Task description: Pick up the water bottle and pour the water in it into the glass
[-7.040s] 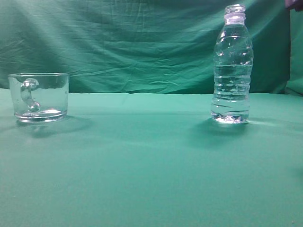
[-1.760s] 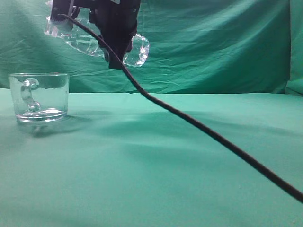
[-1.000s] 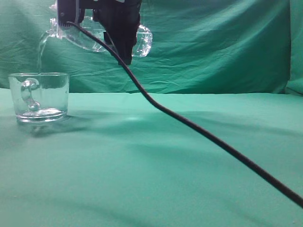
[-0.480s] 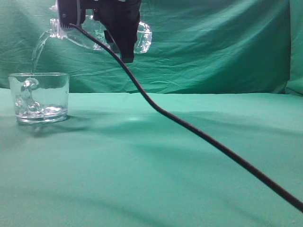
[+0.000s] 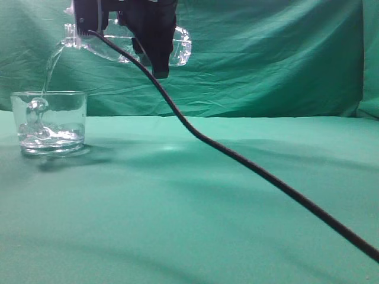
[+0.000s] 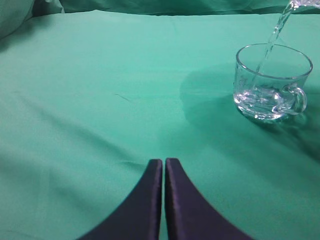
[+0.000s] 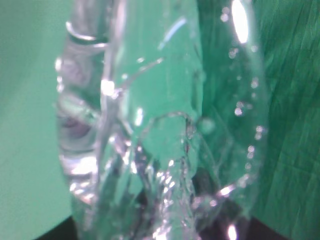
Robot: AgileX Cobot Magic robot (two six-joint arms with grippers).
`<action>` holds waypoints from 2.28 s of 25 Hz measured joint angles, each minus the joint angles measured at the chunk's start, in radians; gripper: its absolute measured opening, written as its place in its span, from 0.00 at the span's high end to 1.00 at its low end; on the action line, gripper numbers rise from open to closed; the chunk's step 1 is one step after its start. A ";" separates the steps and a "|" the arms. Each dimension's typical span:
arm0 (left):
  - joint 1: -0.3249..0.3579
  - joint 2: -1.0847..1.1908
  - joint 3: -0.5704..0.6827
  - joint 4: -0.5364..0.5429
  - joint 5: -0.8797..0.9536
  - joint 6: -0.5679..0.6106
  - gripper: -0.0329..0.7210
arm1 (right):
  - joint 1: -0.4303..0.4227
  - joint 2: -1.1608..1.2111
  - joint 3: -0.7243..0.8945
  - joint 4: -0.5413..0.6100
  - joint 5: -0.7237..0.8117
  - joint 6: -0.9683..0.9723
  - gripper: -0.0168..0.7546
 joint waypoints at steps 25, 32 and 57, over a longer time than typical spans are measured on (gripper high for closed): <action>0.000 0.000 0.000 0.000 0.000 0.000 0.96 | -0.007 -0.079 0.000 0.678 -0.008 0.321 0.59; 0.000 0.000 0.000 0.000 0.000 0.000 0.96 | -0.157 -0.320 0.125 0.920 -0.132 0.346 0.59; 0.000 0.000 0.000 0.000 0.000 0.000 0.96 | -0.726 -0.405 0.990 0.895 -1.422 0.366 0.59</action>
